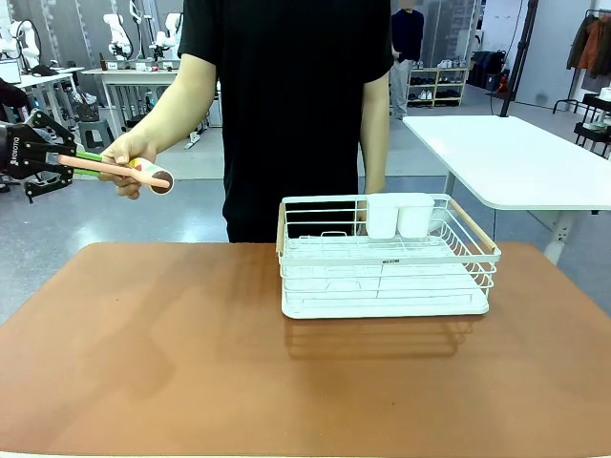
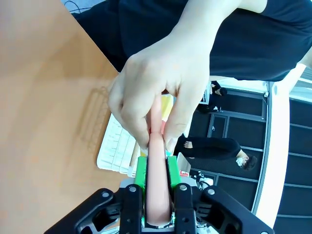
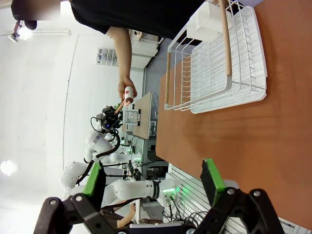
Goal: Clean the table.
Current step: Pick up the Lint Roller when the human hands it over, then clean the table with the Lint Roller when the human lifts the Dish drying rack.
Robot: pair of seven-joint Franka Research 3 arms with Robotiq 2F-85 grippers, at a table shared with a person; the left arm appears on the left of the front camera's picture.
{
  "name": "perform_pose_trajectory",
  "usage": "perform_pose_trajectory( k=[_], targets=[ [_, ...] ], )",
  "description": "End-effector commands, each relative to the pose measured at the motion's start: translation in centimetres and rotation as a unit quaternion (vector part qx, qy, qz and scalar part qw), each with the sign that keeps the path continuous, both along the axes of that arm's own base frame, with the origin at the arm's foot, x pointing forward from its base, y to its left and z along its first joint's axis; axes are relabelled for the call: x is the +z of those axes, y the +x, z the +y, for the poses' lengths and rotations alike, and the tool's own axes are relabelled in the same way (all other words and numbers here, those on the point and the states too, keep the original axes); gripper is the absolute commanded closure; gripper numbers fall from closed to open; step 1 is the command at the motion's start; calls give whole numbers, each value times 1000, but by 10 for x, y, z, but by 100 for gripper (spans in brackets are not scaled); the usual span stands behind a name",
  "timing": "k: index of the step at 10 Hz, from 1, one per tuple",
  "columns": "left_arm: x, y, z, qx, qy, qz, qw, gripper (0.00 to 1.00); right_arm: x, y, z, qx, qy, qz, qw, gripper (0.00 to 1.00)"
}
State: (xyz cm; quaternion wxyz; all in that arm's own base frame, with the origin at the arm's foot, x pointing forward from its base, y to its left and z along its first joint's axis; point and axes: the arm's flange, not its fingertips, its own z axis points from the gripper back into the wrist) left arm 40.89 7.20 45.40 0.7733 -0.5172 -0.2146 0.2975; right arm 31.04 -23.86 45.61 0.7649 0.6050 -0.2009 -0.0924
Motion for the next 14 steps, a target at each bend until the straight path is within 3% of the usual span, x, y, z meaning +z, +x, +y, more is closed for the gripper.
perform_pose_trajectory(
  k=[1,14],
  targets=[
    [1,1,-3,-1,5,-1,1000,94,4,-2,2,0,4,-4,1000,0],
    [1,1,-3,-1,5,-1,1000,94,4,-2,2,0,4,-4,1000,0]
  ],
)
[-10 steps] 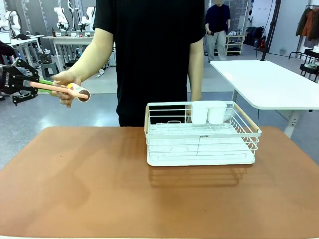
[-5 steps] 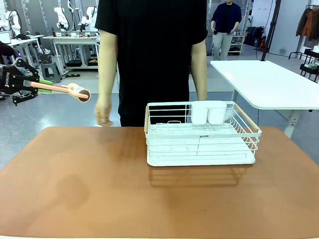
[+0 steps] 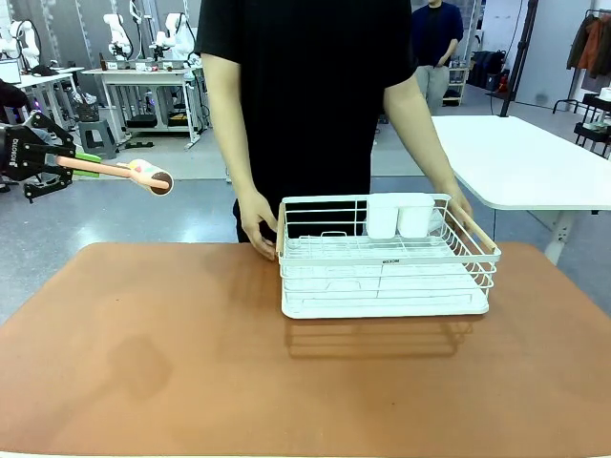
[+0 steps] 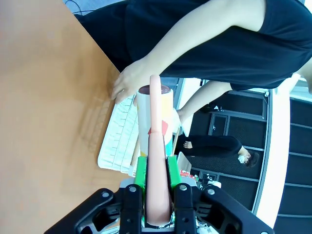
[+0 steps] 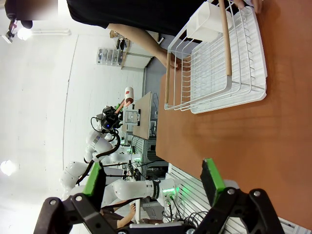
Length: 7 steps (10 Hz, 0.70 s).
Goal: Clean the table.
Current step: Clean the table with the Lint Roller when the human lifts the Dish drying rack.
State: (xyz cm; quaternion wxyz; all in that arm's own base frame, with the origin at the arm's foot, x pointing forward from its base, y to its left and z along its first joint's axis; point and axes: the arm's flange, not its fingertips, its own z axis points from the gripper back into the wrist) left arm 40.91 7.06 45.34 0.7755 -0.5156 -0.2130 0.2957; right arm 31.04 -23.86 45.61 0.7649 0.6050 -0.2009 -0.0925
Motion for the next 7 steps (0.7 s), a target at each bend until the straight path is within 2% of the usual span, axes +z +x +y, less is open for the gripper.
perform_pose_trajectory(
  k=[1,7],
  targets=[
    [2,1,-2,1,3,-2,1000,94,4,-2,2,0,5,-4,1000,0],
    [2,1,-2,1,3,-2,1000,94,4,-2,2,0,5,-4,1000,0]
  ],
)
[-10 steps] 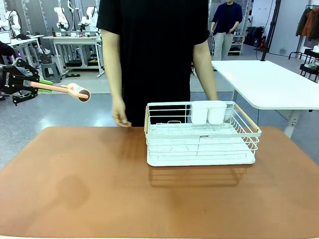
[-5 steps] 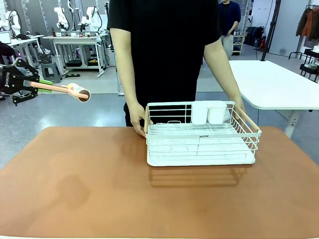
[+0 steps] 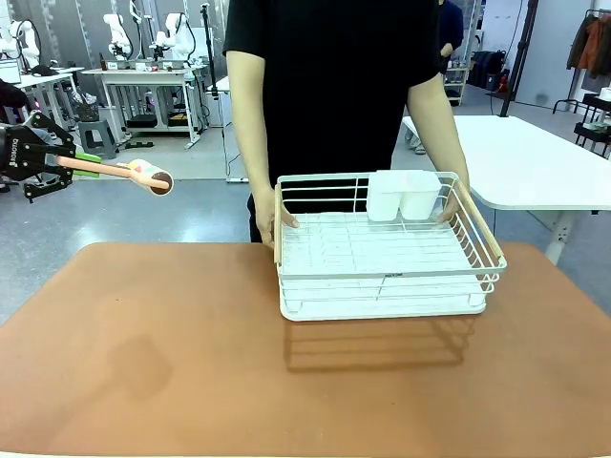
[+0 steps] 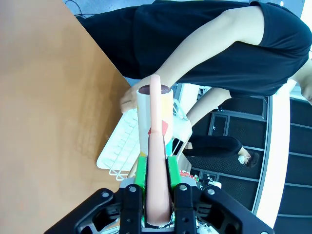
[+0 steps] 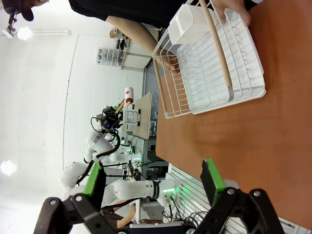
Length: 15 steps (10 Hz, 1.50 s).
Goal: Clean the table.
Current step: Clean the table with the Lint Roller when the human lifts the Dish drying rack.
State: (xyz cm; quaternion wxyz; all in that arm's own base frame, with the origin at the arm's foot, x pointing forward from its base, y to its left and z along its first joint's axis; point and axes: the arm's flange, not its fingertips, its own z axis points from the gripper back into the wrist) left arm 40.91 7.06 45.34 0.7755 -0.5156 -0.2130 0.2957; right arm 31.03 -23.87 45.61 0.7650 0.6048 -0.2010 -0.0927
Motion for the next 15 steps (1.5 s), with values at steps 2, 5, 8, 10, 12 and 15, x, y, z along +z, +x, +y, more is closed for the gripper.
perform_pose_trajectory(
  k=[2,5,8,10,12,15],
  targets=[
    [2,1,-2,1,3,-2,1000,94,4,-2,2,1,5,-4,1000,0],
    [2,1,-2,1,3,-2,1000,94,4,-2,2,1,5,-4,1000,0],
    [10,7,-9,-46,74,4,996,79,4,-2,2,1,5,-4,1000,0],
    [28,12,-15,-134,165,47,976,79,4,-2,2,1,5,-4,1000,0],
    [36,37,-34,-212,236,76,945,79,4,-2,2,1,5,-4,1000,0],
    [5,62,-97,-319,298,40,899,79,4,-2,2,1,5,-4,1000,0]
  ],
)
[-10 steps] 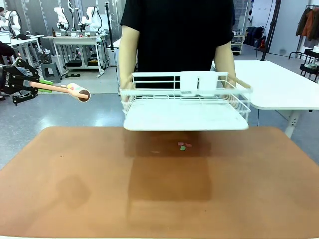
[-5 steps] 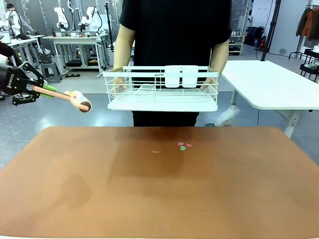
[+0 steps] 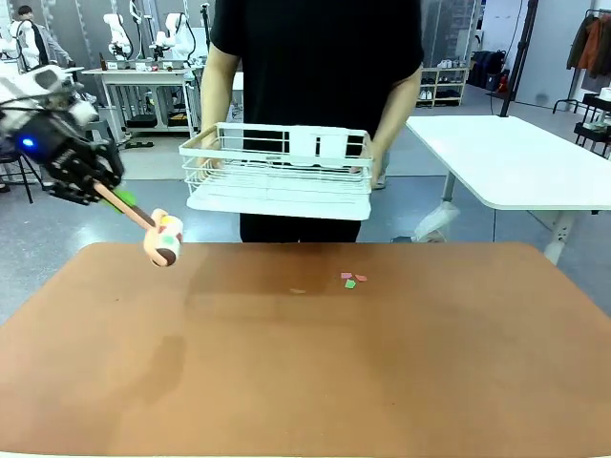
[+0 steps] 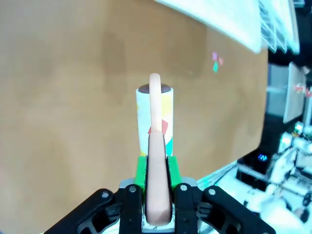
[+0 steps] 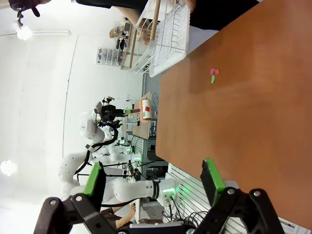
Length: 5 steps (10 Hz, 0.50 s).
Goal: Clean the table.
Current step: Clean the table with the Lint Roller when the human lifts the Dish drying rack.
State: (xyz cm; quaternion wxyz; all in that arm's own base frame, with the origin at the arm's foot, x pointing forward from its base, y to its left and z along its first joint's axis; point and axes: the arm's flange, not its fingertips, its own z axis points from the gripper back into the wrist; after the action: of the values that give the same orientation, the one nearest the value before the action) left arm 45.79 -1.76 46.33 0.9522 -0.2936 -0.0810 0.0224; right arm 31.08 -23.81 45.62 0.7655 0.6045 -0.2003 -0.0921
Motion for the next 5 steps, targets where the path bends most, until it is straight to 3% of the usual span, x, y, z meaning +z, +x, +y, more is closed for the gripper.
perform_pose_trajectory(
  k=[1,5],
  targets=[
    [-13,27,-35,-48,23,-2,999,79,4,-2,1,0,5,-4,1000,0],
    [-49,80,-105,21,11,33,999,79,4,-2,1,0,5,-4,1000,0]
  ],
)
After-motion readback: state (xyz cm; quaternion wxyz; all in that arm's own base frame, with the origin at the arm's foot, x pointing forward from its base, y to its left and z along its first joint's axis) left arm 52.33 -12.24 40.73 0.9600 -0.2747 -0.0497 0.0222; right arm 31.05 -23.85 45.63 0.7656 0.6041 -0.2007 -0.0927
